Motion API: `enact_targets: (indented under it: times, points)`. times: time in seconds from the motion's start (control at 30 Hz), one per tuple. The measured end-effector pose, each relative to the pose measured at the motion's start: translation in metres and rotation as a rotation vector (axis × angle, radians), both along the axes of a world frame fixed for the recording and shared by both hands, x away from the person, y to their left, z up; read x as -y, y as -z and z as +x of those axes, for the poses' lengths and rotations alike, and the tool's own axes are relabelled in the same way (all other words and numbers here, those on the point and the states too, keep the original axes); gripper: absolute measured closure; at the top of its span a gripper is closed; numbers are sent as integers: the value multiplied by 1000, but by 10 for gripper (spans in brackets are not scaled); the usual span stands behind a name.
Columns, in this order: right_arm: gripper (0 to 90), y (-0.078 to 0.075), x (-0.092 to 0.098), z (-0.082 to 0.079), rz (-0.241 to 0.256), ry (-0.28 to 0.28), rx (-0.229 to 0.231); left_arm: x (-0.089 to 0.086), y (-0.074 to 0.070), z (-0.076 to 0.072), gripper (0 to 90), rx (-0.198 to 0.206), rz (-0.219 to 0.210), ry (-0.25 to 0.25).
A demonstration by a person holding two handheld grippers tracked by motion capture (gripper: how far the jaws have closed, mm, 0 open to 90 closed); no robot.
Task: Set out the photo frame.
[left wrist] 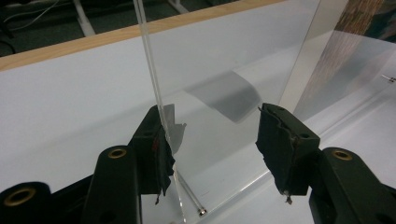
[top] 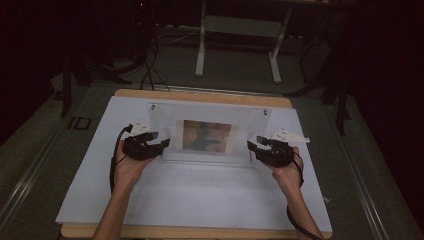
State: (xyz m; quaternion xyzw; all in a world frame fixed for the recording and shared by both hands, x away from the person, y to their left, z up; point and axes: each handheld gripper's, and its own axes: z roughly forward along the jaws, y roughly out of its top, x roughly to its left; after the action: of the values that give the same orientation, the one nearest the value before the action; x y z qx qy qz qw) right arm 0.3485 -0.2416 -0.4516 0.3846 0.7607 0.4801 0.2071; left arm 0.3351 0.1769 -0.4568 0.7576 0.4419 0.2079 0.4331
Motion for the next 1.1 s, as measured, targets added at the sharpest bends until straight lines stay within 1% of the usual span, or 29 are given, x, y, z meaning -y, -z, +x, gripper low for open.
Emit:
enact_targets:
  times: [0.13,0.23,0.33,0.37,0.63,0.93,1.0,1.1]
  points:
    - [526,1,1,-4,3,0,-8,1,1,-4,460,-20,-4,-4]
    - [526,3,2,-6,5,-4,-8,2,2,-8,460,-26,3,-7]
    - [527,6,2,-8,8,-10,-21,1,4,-12,460,-39,7,-8]
    - [527,7,2,-9,7,-12,-25,1,5,-13,460,-43,3,-10]
    - [542,11,0,-20,17,-25,-37,-4,4,-22,460,-48,21,2]
    - [543,11,1,-31,20,-29,-38,-3,2,-32,460,-54,22,0]
    - [543,11,1,-32,19,-30,-36,-3,3,-33,460,-62,20,-2]
    - [544,14,1,-33,20,-36,-45,-2,2,-35,460,-65,33,-1]
